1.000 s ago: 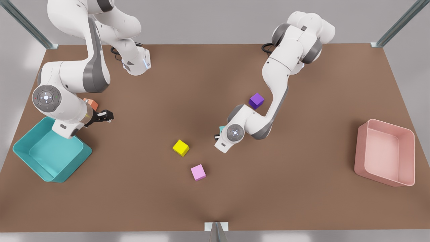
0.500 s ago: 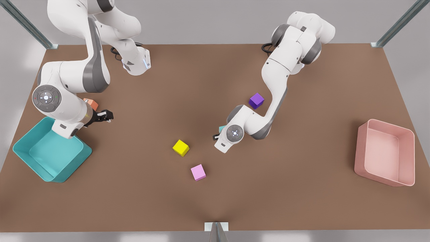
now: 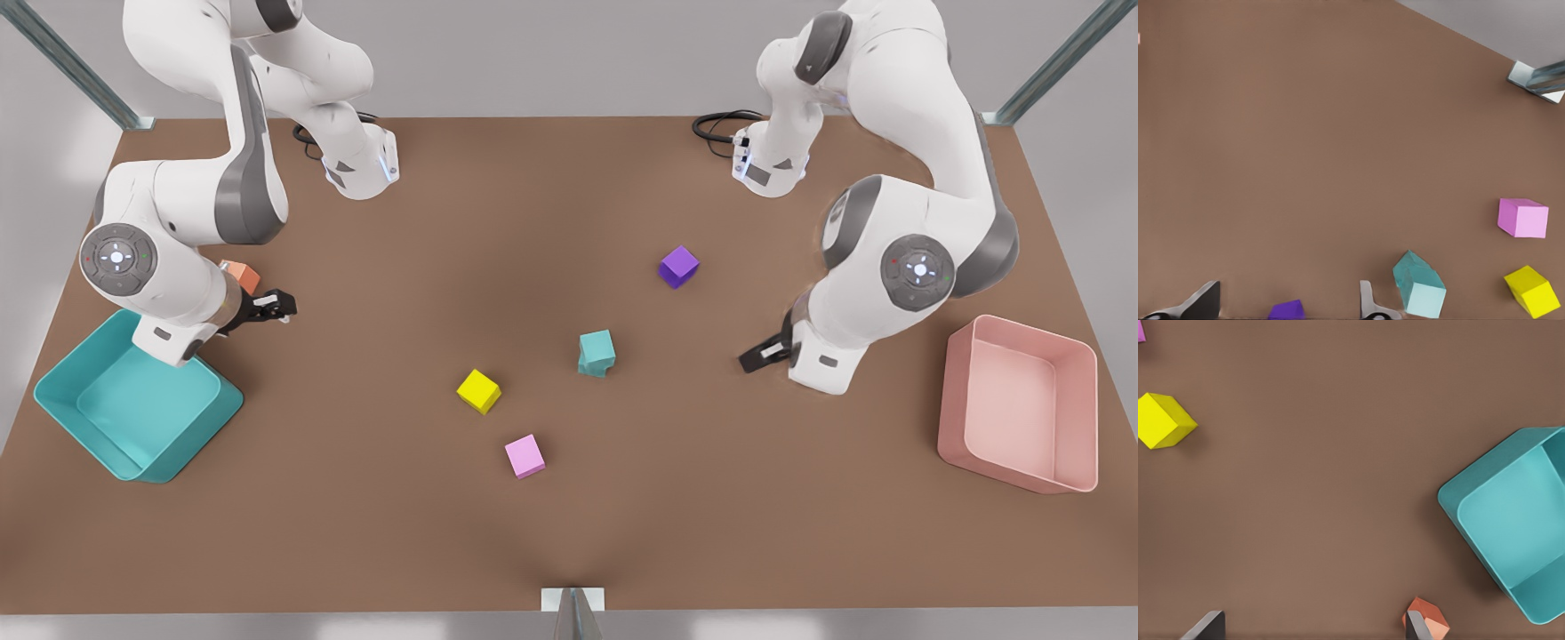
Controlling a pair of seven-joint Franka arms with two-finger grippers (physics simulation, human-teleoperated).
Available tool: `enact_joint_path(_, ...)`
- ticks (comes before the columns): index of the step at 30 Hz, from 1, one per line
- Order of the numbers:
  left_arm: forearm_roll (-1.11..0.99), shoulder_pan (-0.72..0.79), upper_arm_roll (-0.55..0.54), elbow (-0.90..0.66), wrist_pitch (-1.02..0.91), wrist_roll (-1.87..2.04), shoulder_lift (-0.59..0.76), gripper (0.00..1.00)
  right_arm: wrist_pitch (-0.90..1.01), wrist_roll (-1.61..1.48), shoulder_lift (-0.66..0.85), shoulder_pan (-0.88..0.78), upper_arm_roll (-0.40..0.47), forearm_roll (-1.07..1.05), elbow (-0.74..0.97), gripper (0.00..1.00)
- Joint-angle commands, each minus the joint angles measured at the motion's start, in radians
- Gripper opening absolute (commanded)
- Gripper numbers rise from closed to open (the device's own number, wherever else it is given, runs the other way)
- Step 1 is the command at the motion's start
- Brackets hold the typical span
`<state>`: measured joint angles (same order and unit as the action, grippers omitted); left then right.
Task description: Stack the two blue cubes on top of each other
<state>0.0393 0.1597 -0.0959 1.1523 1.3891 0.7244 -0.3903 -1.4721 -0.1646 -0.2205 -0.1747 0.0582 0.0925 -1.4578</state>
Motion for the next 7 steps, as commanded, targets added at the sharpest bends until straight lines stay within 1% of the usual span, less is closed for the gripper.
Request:
enact_joint_path(1, -0.093, -0.147, -0.061, 0.302, -0.012, -0.804, 0.199, 1.00, 0.001, -0.007, 0.001, 0.000, 0.002, -0.001, 0.000, 1.00)
enact_joint_path(2, -0.104, -0.144, -0.061, 0.288, -0.027, -0.826, 0.200, 1.00, 0.001, -0.007, 0.001, 0.000, 0.002, -0.001, 0.000, 1.00)
enact_joint_path(3, -0.107, -0.141, -0.061, 0.238, -0.085, -0.824, 0.194, 1.00, 0.001, -0.007, 0.001, 0.000, 0.002, -0.001, 0.000, 1.00)
enact_joint_path(7, -0.090, -0.140, -0.059, 0.234, -0.099, -0.824, 0.192, 1.00, 0.001, -0.007, 0.001, -0.002, 0.000, -0.001, 0.000, 1.00)
